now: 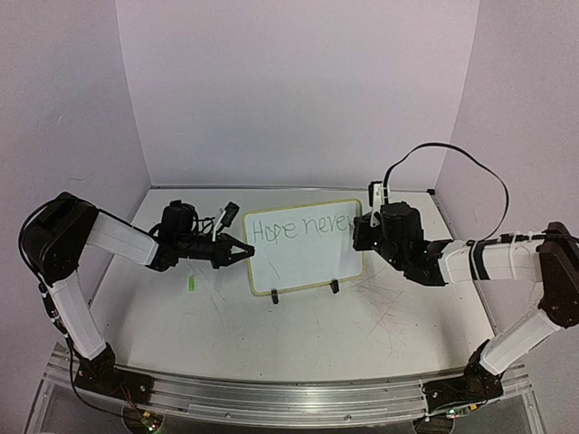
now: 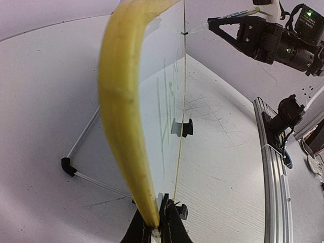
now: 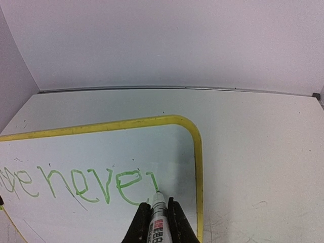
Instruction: Write a sentence on the whiteboard
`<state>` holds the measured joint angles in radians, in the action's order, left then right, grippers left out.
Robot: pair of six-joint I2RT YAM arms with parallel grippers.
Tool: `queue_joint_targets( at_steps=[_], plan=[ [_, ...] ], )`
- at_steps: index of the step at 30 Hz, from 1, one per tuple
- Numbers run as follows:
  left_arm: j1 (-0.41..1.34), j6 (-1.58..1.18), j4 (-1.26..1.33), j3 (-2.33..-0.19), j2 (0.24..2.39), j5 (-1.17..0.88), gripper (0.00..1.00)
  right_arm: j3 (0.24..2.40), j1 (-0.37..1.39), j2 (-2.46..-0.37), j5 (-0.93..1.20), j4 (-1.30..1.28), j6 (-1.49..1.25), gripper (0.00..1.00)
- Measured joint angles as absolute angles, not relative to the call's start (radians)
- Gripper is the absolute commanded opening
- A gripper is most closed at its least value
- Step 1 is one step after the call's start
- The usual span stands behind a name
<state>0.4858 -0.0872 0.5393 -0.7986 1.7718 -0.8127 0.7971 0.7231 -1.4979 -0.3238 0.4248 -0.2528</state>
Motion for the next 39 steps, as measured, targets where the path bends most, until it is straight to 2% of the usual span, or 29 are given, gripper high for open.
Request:
queue_joint_targets(
  at_steps=[39],
  plan=[
    [0.487,-0.097,0.539,-0.799,1.772,-0.809,0.00,0.818,0.723,-1.520,-0.327,0.426,-0.244,0.00]
  ],
)
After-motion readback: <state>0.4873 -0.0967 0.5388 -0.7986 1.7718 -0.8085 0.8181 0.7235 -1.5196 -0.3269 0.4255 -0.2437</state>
